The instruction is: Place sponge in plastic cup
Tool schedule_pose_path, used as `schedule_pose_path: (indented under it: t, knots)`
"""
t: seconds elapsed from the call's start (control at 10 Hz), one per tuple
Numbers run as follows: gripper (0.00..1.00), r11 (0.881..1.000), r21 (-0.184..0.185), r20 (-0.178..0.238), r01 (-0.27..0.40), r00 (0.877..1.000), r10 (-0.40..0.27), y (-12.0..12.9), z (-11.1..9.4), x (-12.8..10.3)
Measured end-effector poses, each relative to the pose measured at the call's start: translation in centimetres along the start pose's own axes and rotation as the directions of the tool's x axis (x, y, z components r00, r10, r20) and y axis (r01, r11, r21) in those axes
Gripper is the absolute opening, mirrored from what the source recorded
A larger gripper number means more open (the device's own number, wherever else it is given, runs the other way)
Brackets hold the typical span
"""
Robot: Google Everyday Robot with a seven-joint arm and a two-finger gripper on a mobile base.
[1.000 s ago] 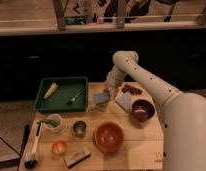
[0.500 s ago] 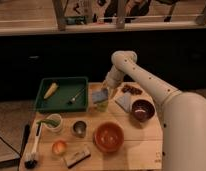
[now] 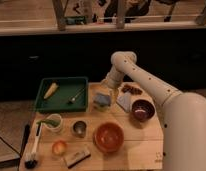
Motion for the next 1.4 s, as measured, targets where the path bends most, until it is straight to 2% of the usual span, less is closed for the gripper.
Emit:
schedule_pose_path:
  t: [0.6, 1.4]
  knots:
    - [0.8, 1.0, -0.015, -0.005, 0.018, 1.0, -0.018, 0.48, 0.11, -0.38]
    - [0.8, 1.0, -0.015, -0.005, 0.019, 1.0, -0.019, 0.5, 0.11, -0.38]
